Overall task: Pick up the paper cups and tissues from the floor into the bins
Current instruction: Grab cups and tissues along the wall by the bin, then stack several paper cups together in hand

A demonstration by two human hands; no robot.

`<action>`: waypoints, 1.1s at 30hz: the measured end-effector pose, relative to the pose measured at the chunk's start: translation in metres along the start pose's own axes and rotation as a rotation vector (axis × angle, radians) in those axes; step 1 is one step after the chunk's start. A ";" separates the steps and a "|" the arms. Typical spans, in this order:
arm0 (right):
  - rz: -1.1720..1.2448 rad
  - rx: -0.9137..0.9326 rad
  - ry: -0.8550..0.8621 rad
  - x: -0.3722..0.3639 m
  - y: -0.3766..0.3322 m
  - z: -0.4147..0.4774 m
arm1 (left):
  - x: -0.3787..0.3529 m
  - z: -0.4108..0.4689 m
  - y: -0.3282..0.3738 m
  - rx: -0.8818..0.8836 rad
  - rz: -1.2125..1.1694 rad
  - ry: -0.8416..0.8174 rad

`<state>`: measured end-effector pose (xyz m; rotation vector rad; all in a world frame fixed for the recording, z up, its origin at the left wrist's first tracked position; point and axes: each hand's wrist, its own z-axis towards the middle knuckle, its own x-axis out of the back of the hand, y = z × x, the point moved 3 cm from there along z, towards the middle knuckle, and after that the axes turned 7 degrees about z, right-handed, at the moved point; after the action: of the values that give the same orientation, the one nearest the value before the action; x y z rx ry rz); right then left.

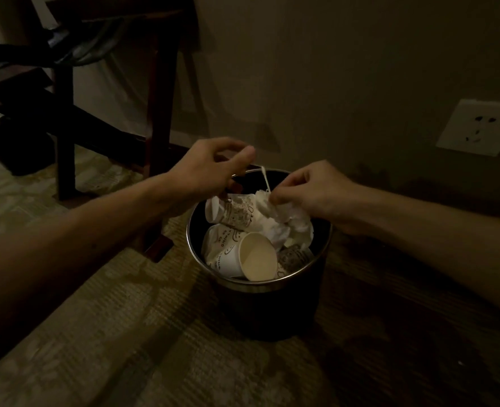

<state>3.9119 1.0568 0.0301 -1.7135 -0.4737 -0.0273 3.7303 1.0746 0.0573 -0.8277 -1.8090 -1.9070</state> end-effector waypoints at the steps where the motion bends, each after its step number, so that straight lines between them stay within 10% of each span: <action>1: 0.005 0.004 -0.016 -0.003 -0.001 0.000 | -0.003 -0.001 0.003 -0.008 0.005 -0.056; 20: -0.007 -0.024 0.012 -0.006 0.018 -0.006 | -0.032 -0.005 -0.003 -0.125 0.507 -0.109; 33: -0.323 -0.133 0.167 0.162 0.047 -0.165 | -0.156 -0.026 0.173 -0.490 0.582 -0.369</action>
<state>4.1155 0.9426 0.0650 -1.7307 -0.6302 -0.4404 3.9550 1.0139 0.0884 -1.7449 -1.0645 -1.8803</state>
